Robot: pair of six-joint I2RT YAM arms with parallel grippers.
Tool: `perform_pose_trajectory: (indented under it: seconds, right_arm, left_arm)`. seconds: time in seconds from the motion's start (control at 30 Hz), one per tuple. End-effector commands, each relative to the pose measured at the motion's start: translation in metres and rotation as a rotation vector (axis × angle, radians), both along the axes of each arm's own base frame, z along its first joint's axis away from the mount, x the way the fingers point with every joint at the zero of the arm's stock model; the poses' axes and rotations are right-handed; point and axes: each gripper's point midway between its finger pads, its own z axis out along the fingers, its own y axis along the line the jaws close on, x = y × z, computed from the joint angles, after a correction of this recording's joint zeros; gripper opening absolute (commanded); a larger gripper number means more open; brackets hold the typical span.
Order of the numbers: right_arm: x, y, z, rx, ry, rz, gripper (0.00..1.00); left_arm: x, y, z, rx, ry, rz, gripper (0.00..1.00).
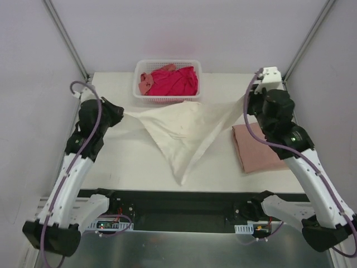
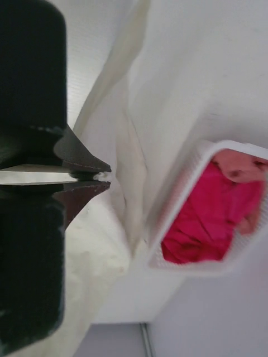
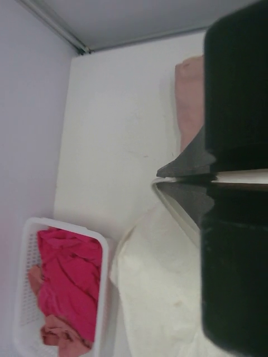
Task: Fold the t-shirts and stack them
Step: Flatten the tshirt out
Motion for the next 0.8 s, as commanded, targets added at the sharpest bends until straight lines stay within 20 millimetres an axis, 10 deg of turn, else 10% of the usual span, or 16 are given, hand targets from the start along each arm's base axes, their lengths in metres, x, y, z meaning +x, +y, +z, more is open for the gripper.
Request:
perform_pose_trajectory:
  seconds: [0.0, 0.2, 0.4, 0.63, 0.77]
  right_arm:
    - [-0.048, -0.053, 0.101, 0.048, -0.264, -0.109, 0.01]
    - [-0.114, -0.104, 0.169, 0.120, -0.469, -0.193, 0.01]
    - [-0.156, -0.103, 0.214, 0.193, -0.577, -0.069, 0.01]
    - [-0.119, -0.099, 0.195, 0.098, -0.477, -0.143, 0.01]
    - [-0.066, -0.103, 0.149, -0.059, -0.327, -0.306, 0.02]
  left_arm:
    - [-0.043, 0.052, 0.106, 0.118, -0.272, 0.175, 0.00]
    - [-0.131, 0.097, 0.209, 0.081, -0.557, 0.368, 0.00]
    - [-0.199, 0.092, 0.281, 0.007, -0.794, 0.282, 0.00]
    - [-0.158, 0.088, 0.264, 0.061, -0.682, 0.285, 0.00]
    - [-0.092, 0.073, 0.193, 0.113, -0.448, 0.247, 0.00]
